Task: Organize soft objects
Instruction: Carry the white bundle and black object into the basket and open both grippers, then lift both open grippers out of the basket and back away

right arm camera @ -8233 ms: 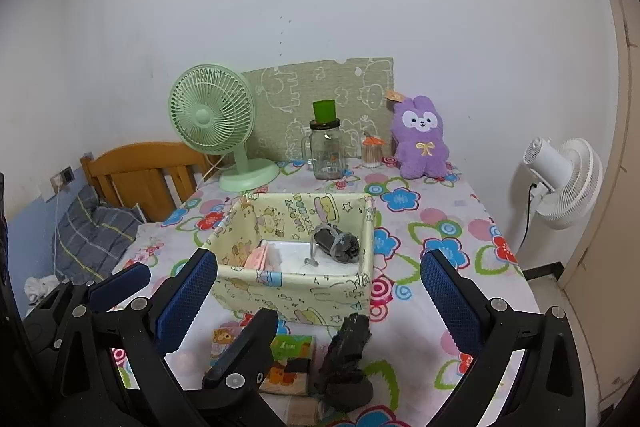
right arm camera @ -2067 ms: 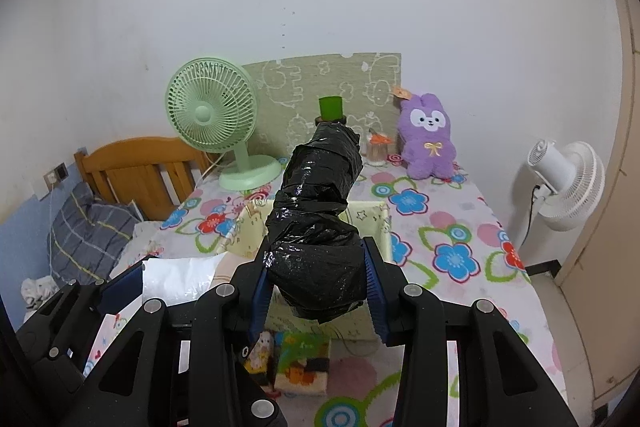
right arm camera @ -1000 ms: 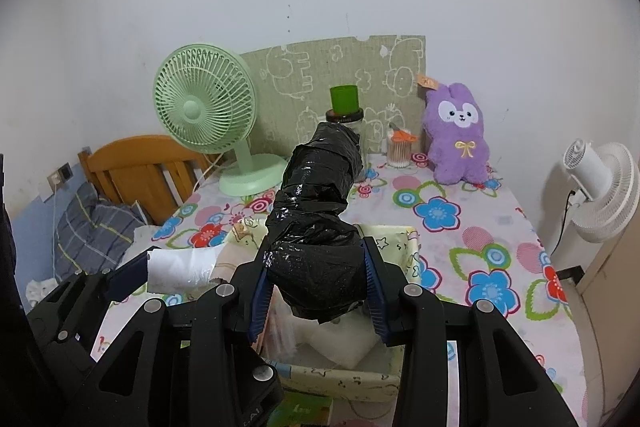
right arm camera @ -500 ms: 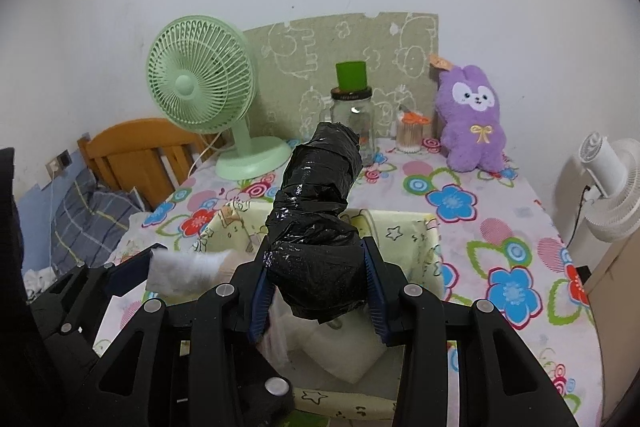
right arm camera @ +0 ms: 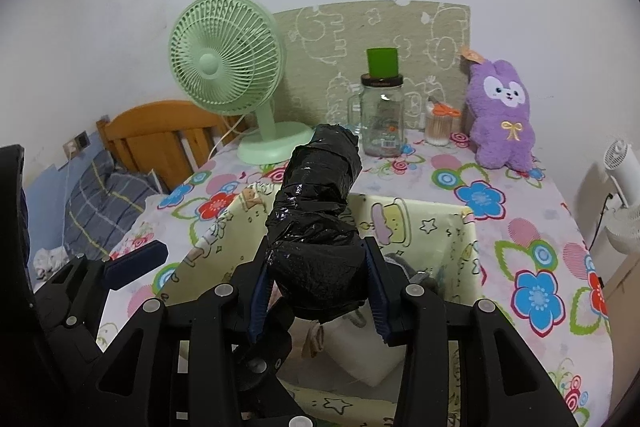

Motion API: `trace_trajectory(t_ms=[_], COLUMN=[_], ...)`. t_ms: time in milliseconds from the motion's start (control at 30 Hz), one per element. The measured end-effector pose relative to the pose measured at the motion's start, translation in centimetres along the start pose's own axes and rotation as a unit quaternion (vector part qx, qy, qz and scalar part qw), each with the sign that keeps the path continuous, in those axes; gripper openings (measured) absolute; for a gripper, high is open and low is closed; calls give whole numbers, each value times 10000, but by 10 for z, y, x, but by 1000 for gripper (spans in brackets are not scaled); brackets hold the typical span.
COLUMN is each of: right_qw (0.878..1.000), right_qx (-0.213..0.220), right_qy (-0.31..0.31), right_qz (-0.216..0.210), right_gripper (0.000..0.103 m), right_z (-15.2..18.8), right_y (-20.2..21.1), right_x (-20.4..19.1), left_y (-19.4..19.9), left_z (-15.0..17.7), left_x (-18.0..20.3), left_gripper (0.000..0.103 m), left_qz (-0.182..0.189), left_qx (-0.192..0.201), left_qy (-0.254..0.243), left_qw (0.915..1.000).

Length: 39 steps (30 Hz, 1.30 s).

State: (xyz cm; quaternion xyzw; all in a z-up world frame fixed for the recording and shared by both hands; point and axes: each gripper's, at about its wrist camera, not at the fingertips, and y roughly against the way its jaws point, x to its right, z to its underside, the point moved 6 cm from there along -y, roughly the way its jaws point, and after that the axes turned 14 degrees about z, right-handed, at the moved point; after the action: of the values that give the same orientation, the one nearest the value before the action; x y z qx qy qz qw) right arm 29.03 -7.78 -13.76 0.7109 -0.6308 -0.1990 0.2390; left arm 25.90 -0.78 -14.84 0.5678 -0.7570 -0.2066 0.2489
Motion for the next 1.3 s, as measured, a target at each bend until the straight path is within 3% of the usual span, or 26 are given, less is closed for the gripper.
trace_trajectory(t_ms=[67,133,200,533,1300], right_qw=[10000,10000,10000,9999,9973], right_qx=[-28,-59,-53,-88,400], right_qy=[4,-15,-10,-76,-305], right_qz=[-49,-72,-18,95,541], right_gripper=[54,69,75,87,99], right_z=[0,1,1,2,-7], right_y=[0,0,2,15,90], right_x=[-1,-1,-2,-1,13], left_y=[2,4,6,20,83], left_z=[0,0,0,0,-10], left_x=[1,1,1,3,29], left_gripper=[103,103,103,103,103], left_qz=[45,42,50,94,167], left_qx=[4,17,18,61,563], left_qy=[-4,-15,-9,23,-156], left_qw=[10000,10000,10000,9999,9982])
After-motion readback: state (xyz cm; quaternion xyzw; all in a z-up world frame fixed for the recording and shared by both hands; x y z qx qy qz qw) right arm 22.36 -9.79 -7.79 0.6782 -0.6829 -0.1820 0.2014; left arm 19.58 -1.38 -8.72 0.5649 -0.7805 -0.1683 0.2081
